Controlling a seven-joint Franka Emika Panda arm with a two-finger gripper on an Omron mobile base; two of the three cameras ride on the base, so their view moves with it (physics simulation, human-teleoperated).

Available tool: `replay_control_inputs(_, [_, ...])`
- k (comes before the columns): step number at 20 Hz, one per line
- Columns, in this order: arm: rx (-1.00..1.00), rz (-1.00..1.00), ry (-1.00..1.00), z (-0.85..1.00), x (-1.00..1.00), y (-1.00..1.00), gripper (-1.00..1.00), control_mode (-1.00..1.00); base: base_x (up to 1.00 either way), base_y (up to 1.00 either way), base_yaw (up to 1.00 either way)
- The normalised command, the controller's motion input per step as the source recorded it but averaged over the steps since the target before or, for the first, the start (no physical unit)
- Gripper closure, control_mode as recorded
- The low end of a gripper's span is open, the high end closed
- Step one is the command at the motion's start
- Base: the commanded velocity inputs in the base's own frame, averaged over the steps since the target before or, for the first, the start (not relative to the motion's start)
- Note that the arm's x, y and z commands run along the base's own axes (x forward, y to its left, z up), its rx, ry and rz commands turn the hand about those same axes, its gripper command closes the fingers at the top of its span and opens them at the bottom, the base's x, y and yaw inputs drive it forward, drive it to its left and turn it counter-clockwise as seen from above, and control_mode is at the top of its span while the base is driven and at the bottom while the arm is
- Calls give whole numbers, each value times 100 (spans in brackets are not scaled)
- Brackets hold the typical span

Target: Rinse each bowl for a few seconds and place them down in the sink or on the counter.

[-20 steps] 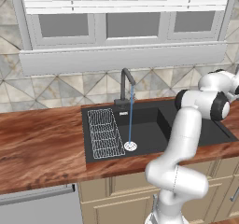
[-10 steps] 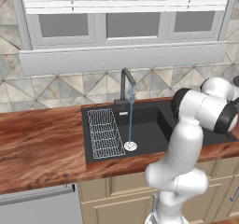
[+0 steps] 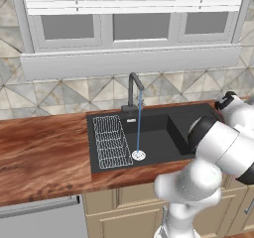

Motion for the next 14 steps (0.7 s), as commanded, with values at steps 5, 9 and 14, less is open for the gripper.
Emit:
replay_control_inputs(5, [-2, 18, 1, 66, -35, 24, 100, -100, 0, 0, 0])
replay_control_inputs(9, [-6, 9, 8, 64, -19, 34, 100, -100, 0, 0, 0])
replay_control_inputs(14, [-4, 12, 11, 28, -11, 36, 100, -100, 0, 0, 0])
